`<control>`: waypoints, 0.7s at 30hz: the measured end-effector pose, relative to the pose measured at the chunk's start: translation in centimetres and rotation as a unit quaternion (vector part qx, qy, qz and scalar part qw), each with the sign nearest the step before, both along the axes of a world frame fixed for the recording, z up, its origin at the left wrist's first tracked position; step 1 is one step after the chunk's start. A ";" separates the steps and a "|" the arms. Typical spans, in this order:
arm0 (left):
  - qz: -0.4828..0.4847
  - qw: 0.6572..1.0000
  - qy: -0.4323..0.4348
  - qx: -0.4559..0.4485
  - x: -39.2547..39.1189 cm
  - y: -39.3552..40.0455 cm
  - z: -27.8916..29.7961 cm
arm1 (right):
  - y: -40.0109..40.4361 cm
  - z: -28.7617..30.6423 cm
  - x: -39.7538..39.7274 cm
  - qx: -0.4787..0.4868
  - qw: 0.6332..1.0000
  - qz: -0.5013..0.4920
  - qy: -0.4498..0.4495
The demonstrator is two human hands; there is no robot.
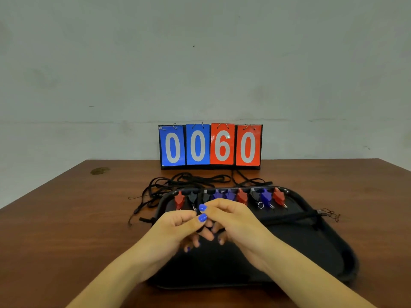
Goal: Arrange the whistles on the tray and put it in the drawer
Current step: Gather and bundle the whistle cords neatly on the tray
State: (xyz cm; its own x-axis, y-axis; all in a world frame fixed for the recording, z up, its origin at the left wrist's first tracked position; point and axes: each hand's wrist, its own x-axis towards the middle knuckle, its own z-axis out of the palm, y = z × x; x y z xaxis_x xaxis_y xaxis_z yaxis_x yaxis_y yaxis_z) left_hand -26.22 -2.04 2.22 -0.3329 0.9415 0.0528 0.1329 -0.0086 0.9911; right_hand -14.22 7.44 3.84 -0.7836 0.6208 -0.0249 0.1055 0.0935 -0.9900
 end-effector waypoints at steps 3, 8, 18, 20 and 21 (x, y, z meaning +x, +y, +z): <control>-0.016 1.000 0.005 -0.008 0.0 -0.1 -0.1 | 0.2 -0.2 -0.1 -0.060 0.998 0.034 0.001; -0.048 0.998 0.037 -0.035 0.3 -0.1 0.0 | 0.9 0.4 0.3 -0.196 0.975 0.086 0.064; 0.067 0.997 0.003 0.030 -1.3 -0.2 0.8 | 5.1 3.0 2.5 -0.339 0.901 0.066 0.262; 0.094 0.994 -0.030 0.052 -1.7 -0.3 1.2 | 5.9 3.7 3.3 -0.345 0.887 0.053 0.303; 0.106 0.992 -0.040 0.063 -1.8 -0.4 1.3 | 6.4 4.1 3.7 -0.348 0.879 0.045 0.324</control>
